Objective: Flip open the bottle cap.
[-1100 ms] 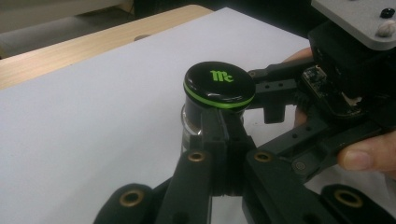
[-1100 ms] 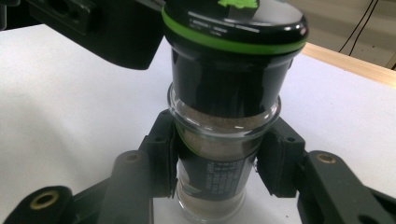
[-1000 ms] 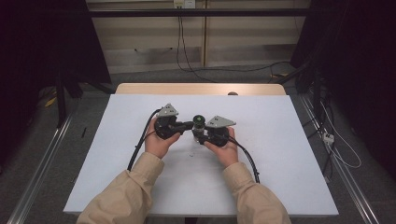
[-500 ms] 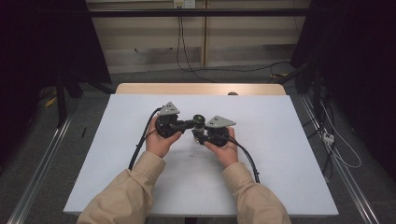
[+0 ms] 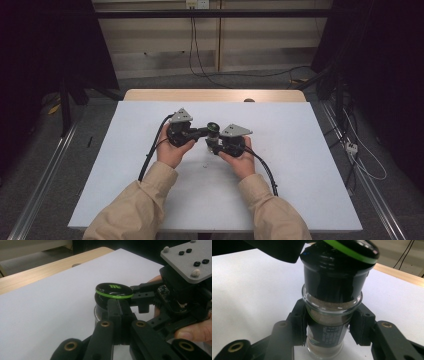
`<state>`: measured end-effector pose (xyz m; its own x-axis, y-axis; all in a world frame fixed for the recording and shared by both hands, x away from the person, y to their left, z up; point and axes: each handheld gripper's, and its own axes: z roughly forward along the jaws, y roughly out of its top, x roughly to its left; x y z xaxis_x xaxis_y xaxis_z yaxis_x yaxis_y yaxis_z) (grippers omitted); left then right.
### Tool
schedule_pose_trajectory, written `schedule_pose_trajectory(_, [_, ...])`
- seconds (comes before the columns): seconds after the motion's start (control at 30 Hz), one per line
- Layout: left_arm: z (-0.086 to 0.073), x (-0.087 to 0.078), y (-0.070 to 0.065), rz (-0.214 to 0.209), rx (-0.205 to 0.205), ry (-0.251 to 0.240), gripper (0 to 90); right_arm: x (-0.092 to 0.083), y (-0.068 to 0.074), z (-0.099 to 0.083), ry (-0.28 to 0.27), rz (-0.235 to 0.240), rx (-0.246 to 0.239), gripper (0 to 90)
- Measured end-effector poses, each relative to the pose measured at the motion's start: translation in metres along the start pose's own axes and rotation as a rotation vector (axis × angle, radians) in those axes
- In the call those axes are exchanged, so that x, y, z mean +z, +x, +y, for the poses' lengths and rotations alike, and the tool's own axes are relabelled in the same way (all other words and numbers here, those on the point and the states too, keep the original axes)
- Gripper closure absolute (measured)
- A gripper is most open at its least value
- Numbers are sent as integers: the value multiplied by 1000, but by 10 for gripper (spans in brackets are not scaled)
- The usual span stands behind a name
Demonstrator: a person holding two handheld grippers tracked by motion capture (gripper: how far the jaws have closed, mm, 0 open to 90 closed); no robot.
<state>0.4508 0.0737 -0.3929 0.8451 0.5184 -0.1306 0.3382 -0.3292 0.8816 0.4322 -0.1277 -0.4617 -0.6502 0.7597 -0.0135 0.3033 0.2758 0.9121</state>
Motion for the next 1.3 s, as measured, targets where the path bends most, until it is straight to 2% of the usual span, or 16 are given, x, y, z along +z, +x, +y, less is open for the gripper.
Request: schedule_pose_trajectory(1.3, [13, 1, -4, 12, 6, 10, 900, 0, 0, 0, 0, -1, 0, 535])
